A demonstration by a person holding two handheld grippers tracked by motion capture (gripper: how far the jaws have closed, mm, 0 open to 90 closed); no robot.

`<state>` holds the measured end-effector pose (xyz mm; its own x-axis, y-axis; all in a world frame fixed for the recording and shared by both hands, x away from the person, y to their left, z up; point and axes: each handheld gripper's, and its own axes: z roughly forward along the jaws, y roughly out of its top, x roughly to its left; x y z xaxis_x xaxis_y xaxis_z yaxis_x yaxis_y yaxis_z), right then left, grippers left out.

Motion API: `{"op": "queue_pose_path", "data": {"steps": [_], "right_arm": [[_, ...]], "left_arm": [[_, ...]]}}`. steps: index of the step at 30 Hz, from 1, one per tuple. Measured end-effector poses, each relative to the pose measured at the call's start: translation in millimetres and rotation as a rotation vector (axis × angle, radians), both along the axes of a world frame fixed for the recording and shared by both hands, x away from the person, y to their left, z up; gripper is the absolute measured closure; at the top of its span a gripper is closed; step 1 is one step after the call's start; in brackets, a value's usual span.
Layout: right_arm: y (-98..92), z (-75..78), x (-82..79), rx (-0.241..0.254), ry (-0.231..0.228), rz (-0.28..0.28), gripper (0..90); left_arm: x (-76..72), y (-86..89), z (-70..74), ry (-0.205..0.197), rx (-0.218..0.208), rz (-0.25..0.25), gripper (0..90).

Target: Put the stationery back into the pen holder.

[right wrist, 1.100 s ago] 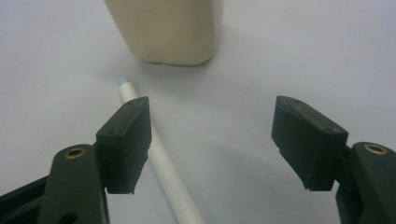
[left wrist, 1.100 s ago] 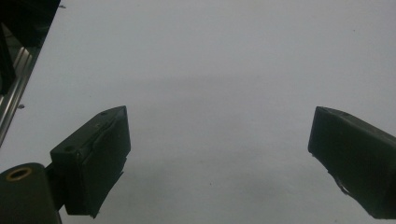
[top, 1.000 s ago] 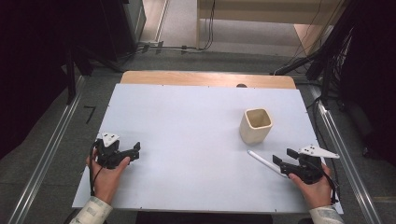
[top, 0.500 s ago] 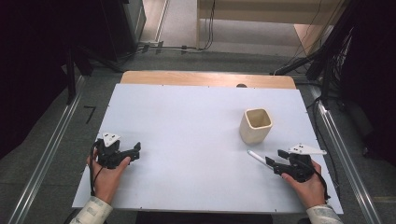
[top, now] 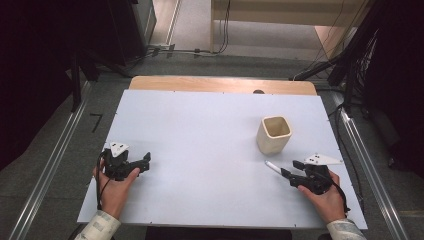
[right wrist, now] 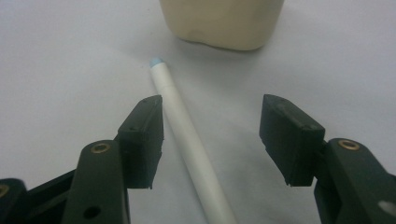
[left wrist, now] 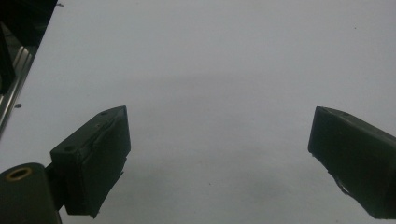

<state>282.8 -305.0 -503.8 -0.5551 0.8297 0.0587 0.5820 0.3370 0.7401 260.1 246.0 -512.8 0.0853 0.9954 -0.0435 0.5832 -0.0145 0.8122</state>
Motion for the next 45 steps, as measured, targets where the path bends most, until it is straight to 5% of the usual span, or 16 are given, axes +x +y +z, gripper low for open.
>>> {"op": "queue_pose_path", "data": {"steps": [33,45], "right_arm": [[12.2,-4.2,5.1,-0.034,0.017,0.069,54.8],[17.0,-8.2,4.1,-0.087,0.004,0.062,64.6]], "left_arm": [[0.2,-0.6,-0.4,0.002,0.003,-0.008,6.5],[0.0,-0.7,-0.4,0.004,0.003,-0.009,6.5]]}}
